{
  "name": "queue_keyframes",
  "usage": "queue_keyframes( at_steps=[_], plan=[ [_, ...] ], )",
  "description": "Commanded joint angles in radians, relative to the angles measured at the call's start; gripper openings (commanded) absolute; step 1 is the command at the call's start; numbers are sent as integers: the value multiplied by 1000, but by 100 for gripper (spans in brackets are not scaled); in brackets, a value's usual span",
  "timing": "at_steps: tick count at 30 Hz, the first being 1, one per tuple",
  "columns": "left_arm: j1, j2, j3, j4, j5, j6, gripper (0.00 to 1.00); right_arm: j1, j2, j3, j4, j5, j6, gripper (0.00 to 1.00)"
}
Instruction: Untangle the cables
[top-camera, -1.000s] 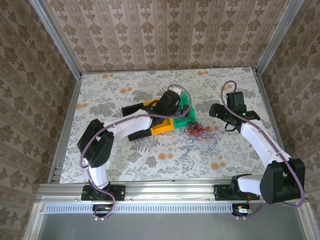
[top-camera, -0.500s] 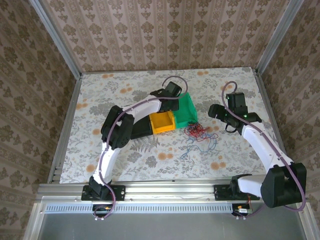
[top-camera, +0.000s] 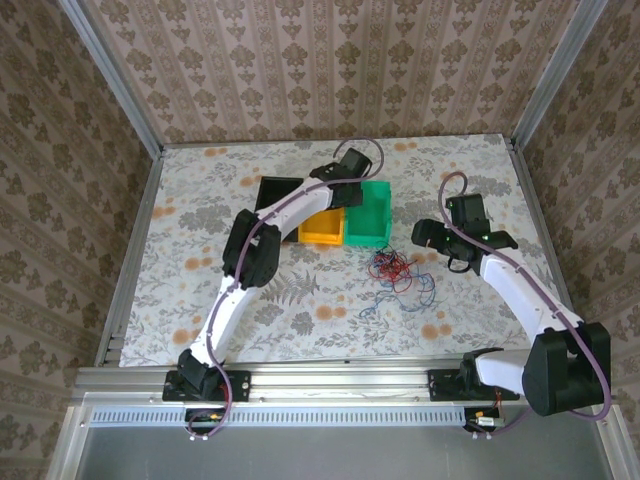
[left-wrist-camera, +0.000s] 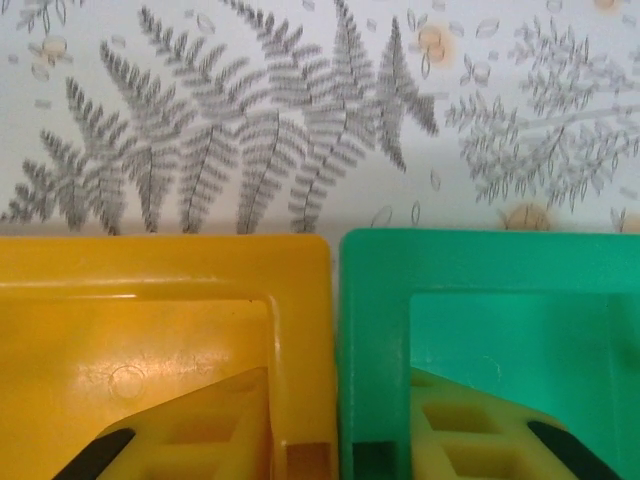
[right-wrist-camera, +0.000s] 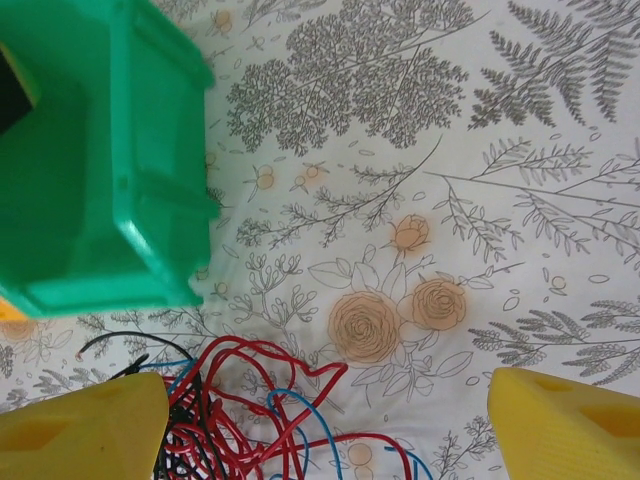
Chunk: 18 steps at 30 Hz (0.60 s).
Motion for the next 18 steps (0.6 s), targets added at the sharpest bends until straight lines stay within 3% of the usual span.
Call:
queue_keyframes(
  at_steps=[1,4,10,14,18],
  plan=[
    [12,54,103,-18,21,-82,21,12,32,-11,22,-55,12,84],
    [6,48,79,29,31,-173,24,19,55,-13,22,-81,7,84],
    [-19,-116,-151,212,1,-208,64,75,68,-13,-11,-131,-45,84],
    [-22,-287,-345,400,1,-142,75,161,91,-27,-27,-131,-66,81],
    [-24,-514,-627,594,61,34,81,202,144,-58,35,-144,-21,74]
  ],
)
